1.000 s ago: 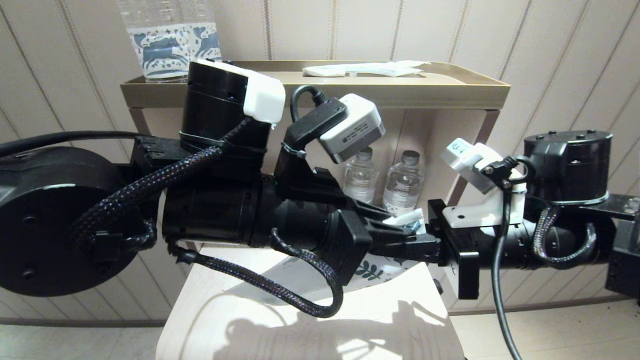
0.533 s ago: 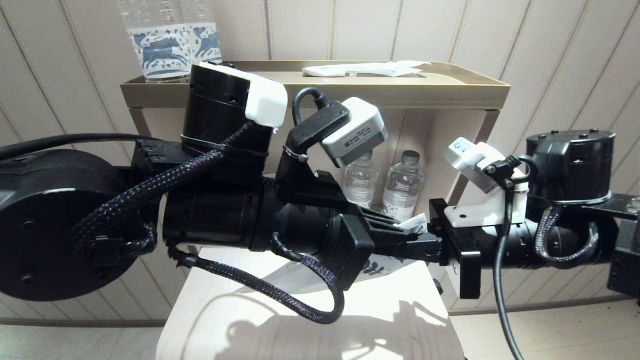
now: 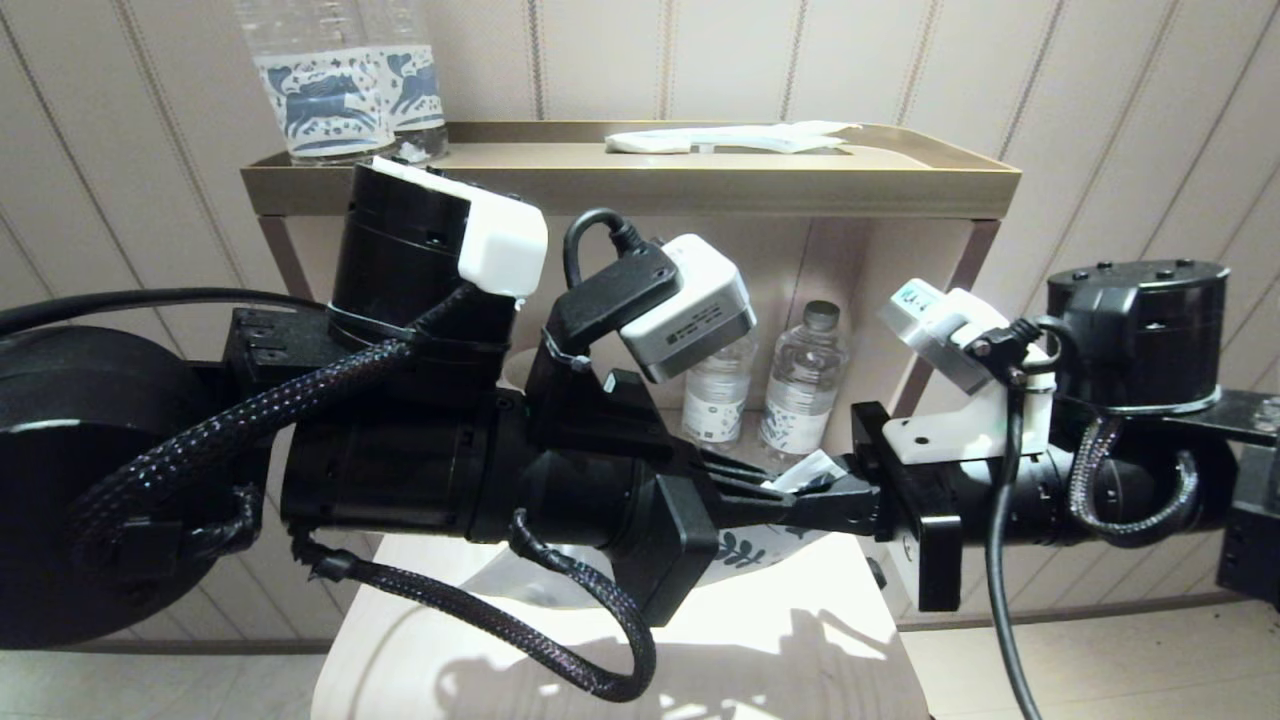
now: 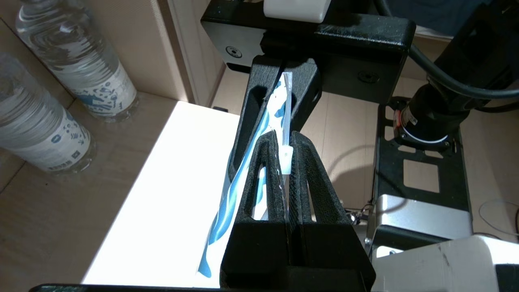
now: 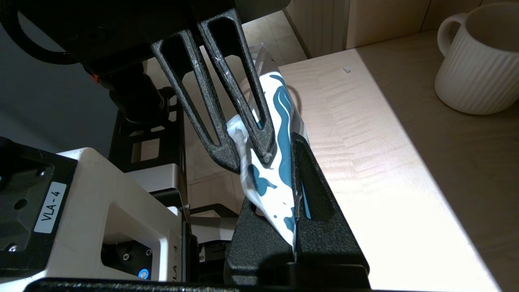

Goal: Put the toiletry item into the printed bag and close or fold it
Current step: Close the strorage bag and place it on the desk

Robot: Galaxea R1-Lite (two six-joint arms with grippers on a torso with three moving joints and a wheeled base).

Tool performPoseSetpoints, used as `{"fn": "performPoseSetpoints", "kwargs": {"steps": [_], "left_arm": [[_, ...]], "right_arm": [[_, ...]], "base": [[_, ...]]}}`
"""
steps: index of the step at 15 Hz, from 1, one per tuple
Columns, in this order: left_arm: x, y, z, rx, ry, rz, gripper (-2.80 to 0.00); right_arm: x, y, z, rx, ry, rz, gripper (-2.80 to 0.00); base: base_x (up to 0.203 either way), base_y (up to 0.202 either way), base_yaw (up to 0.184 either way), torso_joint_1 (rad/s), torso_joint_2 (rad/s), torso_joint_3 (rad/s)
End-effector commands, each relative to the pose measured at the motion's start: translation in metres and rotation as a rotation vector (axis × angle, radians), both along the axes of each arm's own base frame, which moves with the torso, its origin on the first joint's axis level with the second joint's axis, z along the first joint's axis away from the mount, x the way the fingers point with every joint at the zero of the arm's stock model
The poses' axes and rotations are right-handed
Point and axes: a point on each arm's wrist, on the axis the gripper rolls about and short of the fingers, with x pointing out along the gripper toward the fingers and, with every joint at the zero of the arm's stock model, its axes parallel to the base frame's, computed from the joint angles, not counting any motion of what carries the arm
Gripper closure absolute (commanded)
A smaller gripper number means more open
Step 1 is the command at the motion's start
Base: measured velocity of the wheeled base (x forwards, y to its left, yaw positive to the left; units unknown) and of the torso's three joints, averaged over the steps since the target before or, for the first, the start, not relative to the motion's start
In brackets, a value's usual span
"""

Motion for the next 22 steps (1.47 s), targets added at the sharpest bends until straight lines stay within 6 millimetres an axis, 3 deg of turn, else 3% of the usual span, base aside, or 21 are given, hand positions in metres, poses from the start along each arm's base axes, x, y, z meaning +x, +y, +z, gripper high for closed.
{"fn": "performPoseSetpoints", "kwargs": {"steps": [1,9,14,16,22], "left_arm": [[-0.003,0.007,0.004,-0.005,-0.006,0.005,0.0],[-0.001,0.005,0.006,-0.01,-0.016,0.018,0.0],[0.004,-0.014,0.015,-0.03,-0.028,-0.007,0.0],[0.009,-0.022,0.013,-0.026,-0.024,-0.013,0.0],[0.006,-0.021,0.004,0.002,-0.019,-0.025,0.0]], "right_arm": [[-0.001,0.0,0.0,0.003,-0.005,0.012,0.0],[-0.004,-0.002,0.003,0.007,-0.008,0.017,0.0],[-0.008,0.001,-0.001,-0.066,0.041,0.039,0.0],[-0.007,0.001,-0.003,-0.097,0.037,0.046,0.0],[-0.006,0.0,-0.002,-0.096,0.031,0.041,0.0]], "base": [[0.0,0.0,0.0,0.0,0.0,0.0],[0.0,0.0,0.0,0.0,0.0,0.0],[0.0,0.0,0.0,0.0,0.0,0.0],[0.0,0.0,0.0,0.0,0.0,0.0],[0.0,0.0,0.0,0.0,0.0,0.0]]}}
